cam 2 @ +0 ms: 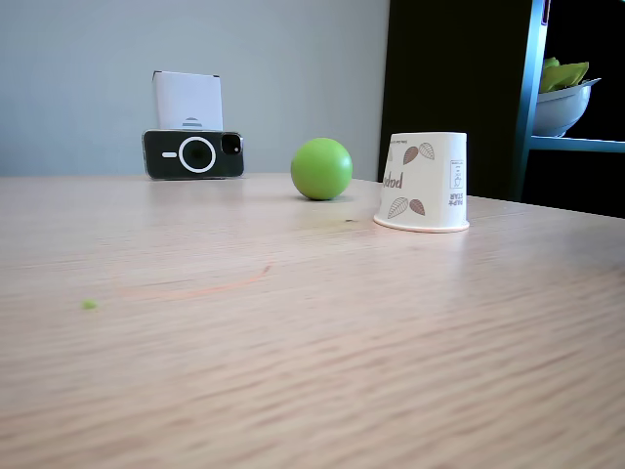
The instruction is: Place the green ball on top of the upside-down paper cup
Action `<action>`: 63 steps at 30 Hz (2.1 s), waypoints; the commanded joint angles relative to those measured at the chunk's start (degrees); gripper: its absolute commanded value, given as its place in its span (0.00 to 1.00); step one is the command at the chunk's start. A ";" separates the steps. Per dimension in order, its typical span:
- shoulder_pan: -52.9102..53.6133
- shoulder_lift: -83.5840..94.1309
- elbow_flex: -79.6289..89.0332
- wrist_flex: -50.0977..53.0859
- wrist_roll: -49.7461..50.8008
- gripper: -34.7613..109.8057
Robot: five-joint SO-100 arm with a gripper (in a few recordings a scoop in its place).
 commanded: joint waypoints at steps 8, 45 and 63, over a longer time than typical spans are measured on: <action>0.18 0.00 0.00 0.53 -0.26 0.24; -3.87 -38.50 -44.12 -1.67 3.52 0.30; -6.15 -82.71 -94.39 5.80 3.96 0.38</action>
